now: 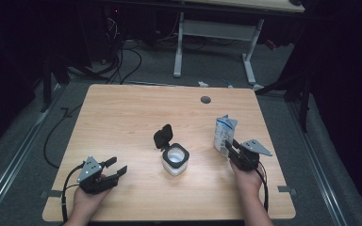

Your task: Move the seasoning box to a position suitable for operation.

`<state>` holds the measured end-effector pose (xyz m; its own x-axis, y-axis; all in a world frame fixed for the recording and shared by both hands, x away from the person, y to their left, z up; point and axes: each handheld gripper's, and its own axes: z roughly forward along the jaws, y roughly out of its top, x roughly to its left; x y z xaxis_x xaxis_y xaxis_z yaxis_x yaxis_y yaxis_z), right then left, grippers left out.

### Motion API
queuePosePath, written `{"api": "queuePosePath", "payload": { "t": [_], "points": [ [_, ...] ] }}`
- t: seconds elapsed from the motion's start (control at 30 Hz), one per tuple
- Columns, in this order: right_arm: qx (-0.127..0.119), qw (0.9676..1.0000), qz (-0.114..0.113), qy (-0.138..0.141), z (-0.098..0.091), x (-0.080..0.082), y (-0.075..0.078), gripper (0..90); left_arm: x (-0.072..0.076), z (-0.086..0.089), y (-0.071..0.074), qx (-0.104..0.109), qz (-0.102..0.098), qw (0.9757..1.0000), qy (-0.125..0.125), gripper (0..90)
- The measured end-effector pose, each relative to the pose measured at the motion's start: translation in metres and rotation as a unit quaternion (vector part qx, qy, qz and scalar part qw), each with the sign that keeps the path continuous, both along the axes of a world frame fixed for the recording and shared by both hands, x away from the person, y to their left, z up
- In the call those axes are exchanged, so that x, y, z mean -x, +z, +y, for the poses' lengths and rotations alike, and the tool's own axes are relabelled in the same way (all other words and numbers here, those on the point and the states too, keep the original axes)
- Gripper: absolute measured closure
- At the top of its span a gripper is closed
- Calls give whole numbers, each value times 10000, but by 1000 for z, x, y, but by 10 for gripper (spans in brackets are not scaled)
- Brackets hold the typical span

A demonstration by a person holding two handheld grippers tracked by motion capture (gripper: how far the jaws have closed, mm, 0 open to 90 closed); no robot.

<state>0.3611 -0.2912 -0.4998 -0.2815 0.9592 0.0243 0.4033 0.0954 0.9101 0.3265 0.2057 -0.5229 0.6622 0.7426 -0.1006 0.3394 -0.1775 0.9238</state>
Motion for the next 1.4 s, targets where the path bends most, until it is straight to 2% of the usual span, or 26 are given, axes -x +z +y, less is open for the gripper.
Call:
{"api": "queuePosePath", "payload": {
  "t": [0.3,0.5,0.83,1.03,1.27,1.4],
  "points": [
    [-59,10000,-17,-55,-1,0,2,593,0,-1,0,-5,10,10000,-18,419],
    [-13,10000,52,-53,1,0,1,541,0,-1,0,-6,24,10000,-26,419],
    [76,9999,23,-76,2,-1,1,429,0,-2,-1,-17,49,10000,-45,420],
    [84,9999,135,-63,3,-1,2,361,-1,-2,-2,-32,77,9999,-65,420],
    [122,9998,173,8,4,3,4,329,-1,-3,-2,-41,111,9999,-79,422],
    [164,9997,174,11,6,10,6,324,-1,-3,-3,-65,134,9998,-101,424]
  ]
}}
